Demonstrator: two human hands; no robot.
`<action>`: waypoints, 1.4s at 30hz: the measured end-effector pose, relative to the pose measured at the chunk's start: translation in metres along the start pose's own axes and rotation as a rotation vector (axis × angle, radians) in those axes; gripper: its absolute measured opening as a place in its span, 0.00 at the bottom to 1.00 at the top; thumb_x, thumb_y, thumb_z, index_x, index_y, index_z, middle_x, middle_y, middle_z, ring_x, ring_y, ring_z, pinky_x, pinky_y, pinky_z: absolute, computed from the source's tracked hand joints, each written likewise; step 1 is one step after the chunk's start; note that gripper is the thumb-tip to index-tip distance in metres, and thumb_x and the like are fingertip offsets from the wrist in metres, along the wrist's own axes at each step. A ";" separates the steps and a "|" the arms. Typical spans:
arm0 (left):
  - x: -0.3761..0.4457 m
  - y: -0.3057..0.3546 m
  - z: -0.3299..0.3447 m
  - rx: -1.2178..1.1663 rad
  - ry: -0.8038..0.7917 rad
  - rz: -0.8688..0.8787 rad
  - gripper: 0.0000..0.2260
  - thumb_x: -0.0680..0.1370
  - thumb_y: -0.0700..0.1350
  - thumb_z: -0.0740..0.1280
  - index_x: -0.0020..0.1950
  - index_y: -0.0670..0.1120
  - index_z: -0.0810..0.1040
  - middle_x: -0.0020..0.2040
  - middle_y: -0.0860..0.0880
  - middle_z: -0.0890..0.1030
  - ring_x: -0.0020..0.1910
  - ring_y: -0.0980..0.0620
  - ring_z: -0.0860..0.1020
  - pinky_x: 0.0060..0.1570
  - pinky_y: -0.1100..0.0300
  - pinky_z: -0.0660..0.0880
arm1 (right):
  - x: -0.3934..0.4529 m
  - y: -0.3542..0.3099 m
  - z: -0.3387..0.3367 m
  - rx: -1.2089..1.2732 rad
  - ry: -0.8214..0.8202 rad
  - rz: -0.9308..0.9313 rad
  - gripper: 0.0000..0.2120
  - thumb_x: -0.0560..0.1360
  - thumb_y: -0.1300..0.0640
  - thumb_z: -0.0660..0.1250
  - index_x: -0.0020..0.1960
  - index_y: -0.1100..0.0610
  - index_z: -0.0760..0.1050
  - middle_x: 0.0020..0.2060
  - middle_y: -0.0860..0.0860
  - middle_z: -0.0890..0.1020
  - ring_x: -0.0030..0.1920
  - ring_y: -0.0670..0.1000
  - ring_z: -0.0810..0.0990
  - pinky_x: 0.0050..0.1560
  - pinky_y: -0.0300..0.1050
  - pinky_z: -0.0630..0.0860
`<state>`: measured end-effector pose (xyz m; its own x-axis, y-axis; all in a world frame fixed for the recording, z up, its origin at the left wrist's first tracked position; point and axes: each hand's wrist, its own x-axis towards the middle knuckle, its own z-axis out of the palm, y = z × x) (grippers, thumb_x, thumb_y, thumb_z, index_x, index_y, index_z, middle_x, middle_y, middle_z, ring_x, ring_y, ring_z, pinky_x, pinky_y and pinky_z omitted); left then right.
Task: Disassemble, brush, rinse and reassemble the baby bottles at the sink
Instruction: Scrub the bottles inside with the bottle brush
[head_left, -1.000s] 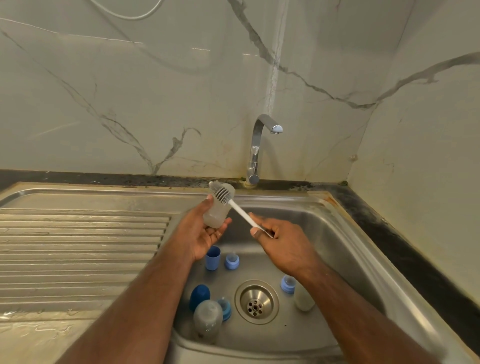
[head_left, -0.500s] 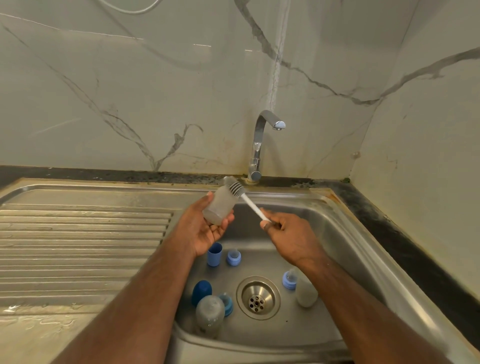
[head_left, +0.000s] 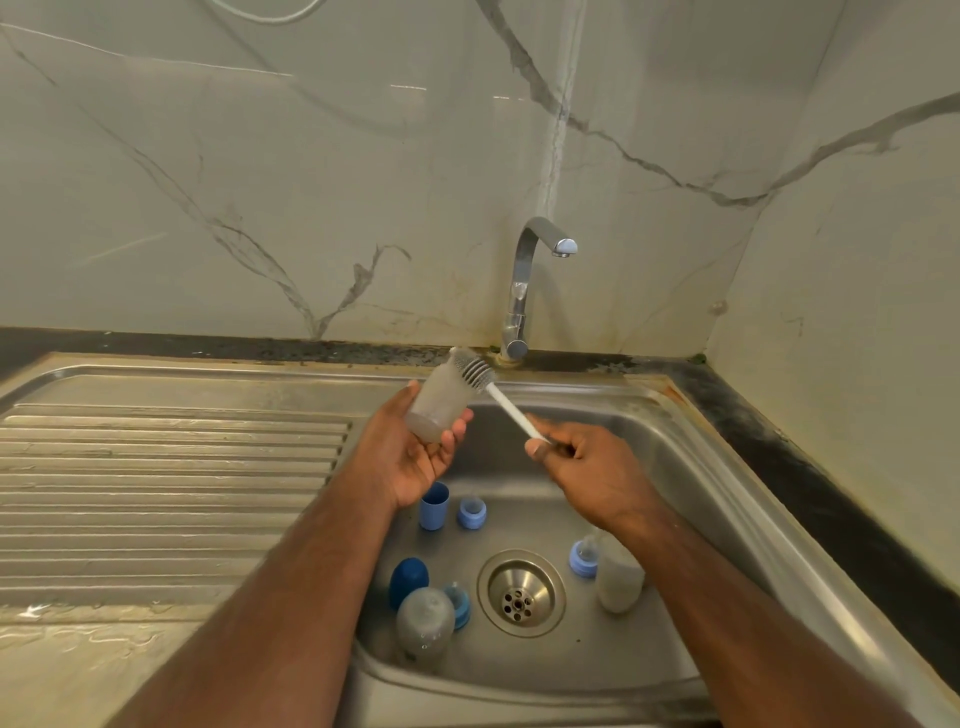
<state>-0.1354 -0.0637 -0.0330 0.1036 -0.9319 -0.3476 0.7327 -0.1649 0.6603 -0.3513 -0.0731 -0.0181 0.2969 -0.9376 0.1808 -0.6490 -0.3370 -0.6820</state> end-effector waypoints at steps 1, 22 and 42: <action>0.000 0.001 -0.001 -0.013 0.000 0.006 0.24 0.83 0.57 0.63 0.63 0.36 0.75 0.54 0.34 0.84 0.34 0.50 0.81 0.29 0.64 0.79 | -0.003 -0.001 0.002 0.014 -0.043 -0.014 0.17 0.80 0.48 0.66 0.69 0.42 0.75 0.43 0.35 0.80 0.40 0.40 0.76 0.45 0.33 0.70; 0.005 -0.010 0.007 0.362 -0.006 0.303 0.25 0.80 0.32 0.64 0.73 0.54 0.72 0.63 0.43 0.81 0.60 0.43 0.82 0.60 0.47 0.81 | -0.007 -0.009 0.007 -0.049 0.017 0.013 0.19 0.82 0.47 0.62 0.73 0.43 0.71 0.62 0.43 0.81 0.52 0.42 0.77 0.55 0.36 0.70; 0.004 -0.005 0.003 0.210 -0.097 0.383 0.21 0.78 0.31 0.67 0.68 0.49 0.78 0.65 0.46 0.79 0.63 0.44 0.79 0.62 0.48 0.79 | -0.003 -0.010 0.005 -0.087 -0.004 0.075 0.19 0.83 0.48 0.61 0.73 0.44 0.71 0.50 0.44 0.83 0.43 0.44 0.79 0.48 0.41 0.77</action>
<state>-0.1405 -0.0676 -0.0358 0.2698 -0.9629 0.0054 0.5006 0.1450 0.8535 -0.3426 -0.0669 -0.0151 0.2479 -0.9602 0.1285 -0.7281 -0.2722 -0.6291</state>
